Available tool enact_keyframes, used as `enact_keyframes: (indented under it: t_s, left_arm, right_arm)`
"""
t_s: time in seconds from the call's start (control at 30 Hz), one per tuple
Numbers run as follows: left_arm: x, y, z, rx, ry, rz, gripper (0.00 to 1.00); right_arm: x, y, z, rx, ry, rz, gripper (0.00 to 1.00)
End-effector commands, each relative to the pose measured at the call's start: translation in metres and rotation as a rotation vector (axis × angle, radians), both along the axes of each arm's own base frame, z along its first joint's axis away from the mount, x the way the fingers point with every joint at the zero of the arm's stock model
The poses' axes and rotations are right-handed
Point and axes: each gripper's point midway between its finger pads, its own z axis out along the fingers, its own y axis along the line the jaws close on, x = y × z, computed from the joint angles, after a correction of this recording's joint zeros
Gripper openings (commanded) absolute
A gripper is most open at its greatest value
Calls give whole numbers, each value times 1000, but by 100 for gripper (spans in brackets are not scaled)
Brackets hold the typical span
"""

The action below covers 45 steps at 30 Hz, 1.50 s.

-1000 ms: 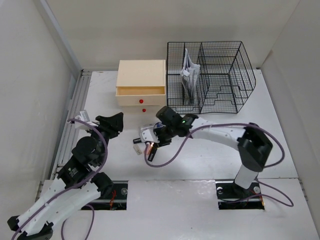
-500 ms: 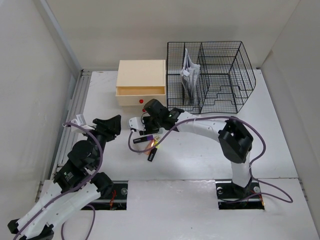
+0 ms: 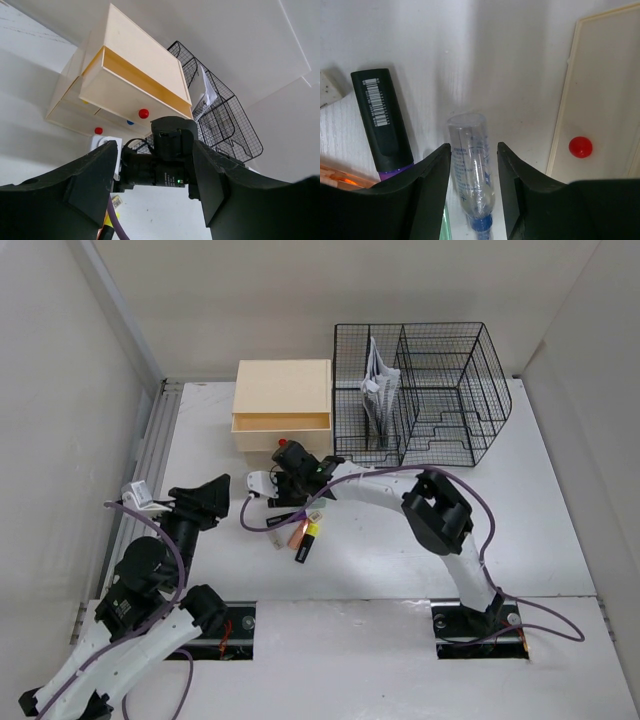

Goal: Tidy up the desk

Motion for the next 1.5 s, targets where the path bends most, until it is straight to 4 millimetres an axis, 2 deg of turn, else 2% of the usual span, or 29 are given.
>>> enact_keyframes:
  t_s: [0.0,0.03,0.07,0.17,0.3,0.47,0.57,0.6,0.73,0.77,0.83,0.97,1.0,1.03,1.1,1.17,1.23,1.3,1.33,1.4,1.43,1.47]
  left_arm:
    - [-4,4,14,-13,-31,-2,59]
    - [-5,4,12,-6,-24,-2,59]
    - [-6,6,16,-13,-31,-2,59]
    - [-7,7,17,-19,-37,-2,59]
    - [-9,7,21,-25,-45,-11,59]
    - [-9,5,21,-24,-46,-20,59]
    - [-12,8,26,-28,-60,-19,59]
    - [-12,8,26,-28,-60,-19,59]
    - [-13,9,25,-27,-59,-19,59]
    - [-14,11,29,-33,-65,-19,59]
    - [-14,11,29,-33,-65,-19,59]
    - [-14,11,29,-33,-65,-19,59]
    - [-14,11,29,-33,-65,-19,59]
    - [-14,11,29,-33,-65,-19,59]
    - [-14,11,29,-33,-65,-19,59]
    - [-15,9,29,-41,-65,-29,59]
    - [-15,9,27,-35,-58,-29,59]
    - [-15,7,27,-43,-58,-39,59]
    - [-15,7,27,-43,-58,-39,59]
    - [-16,5,27,-43,-59,-48,60]
    - [-15,4,24,-36,-53,-48,60]
    - [-15,4,24,-36,-53,-48,60]
  right_arm:
    - [12,10,21,42,-31,-46,48]
    - [15,11,25,45,-42,-53,49]
    - [13,9,16,25,-29,-53,49]
    - [13,2,7,-18,-20,-66,52]
    - [3,-6,-9,-71,32,-54,54]
    - [-5,-11,-18,-102,67,-33,54]
    - [-17,-14,-27,-122,120,1,54]
    - [-22,-18,-34,-146,143,15,50]
    - [-34,-19,-35,-155,192,65,19]
    - [-37,-17,-28,-136,197,76,9]
    - [-42,-19,-21,-128,209,85,1]
    - [-41,-11,25,-38,163,104,0]
    - [-42,-6,48,9,145,118,0]
    - [-41,-5,63,27,123,127,0]
    - [-41,4,111,114,85,154,0]
    - [-46,9,142,175,88,162,0]
    - [-48,17,190,273,56,172,0]
    - [-49,19,217,335,38,169,0]
    - [-50,20,239,380,24,159,0]
    - [-48,23,254,423,0,157,0]
    - [-50,21,273,457,-13,153,0]
    - [-46,22,275,467,-22,136,0]
